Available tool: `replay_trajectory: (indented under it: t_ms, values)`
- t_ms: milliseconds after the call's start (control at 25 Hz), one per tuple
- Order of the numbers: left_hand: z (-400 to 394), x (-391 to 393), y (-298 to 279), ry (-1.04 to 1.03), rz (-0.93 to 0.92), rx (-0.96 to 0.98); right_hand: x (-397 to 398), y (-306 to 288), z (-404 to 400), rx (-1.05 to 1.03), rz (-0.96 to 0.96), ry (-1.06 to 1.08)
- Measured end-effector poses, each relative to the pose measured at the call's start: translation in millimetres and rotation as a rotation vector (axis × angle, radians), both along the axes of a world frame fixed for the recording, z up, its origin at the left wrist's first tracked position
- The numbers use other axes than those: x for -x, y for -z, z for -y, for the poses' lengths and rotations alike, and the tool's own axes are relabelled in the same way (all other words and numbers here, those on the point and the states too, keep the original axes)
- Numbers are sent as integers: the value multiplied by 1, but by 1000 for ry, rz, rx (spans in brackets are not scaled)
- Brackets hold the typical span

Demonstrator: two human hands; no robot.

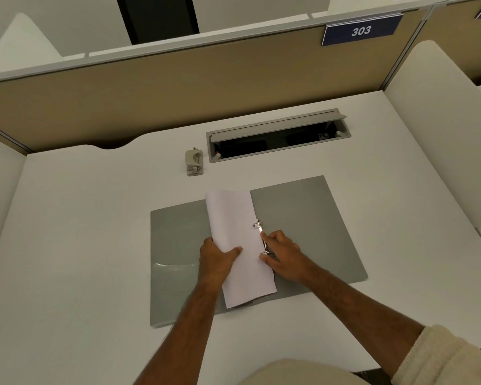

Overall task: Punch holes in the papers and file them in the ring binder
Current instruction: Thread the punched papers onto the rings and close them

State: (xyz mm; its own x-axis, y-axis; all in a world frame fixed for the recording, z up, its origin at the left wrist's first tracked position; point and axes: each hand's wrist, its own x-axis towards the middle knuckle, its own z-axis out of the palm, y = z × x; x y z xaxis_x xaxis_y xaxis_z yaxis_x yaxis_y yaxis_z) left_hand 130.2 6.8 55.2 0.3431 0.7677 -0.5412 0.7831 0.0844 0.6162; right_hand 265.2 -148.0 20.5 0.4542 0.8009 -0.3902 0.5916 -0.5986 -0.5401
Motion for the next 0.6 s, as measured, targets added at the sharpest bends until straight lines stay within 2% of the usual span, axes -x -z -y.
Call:
replay_trajectory:
  t_ms: [80, 280, 600]
  values:
    - [0, 0, -5, -45, 59, 54, -1, -2, 1, -17, -22, 0]
    - [1, 1, -18, -75, 179, 164, -13, -4, 14, -153, -237, 118]
    - [14, -21, -34, 18, 317, 292, -45, -5, 48, -249, -229, 321]
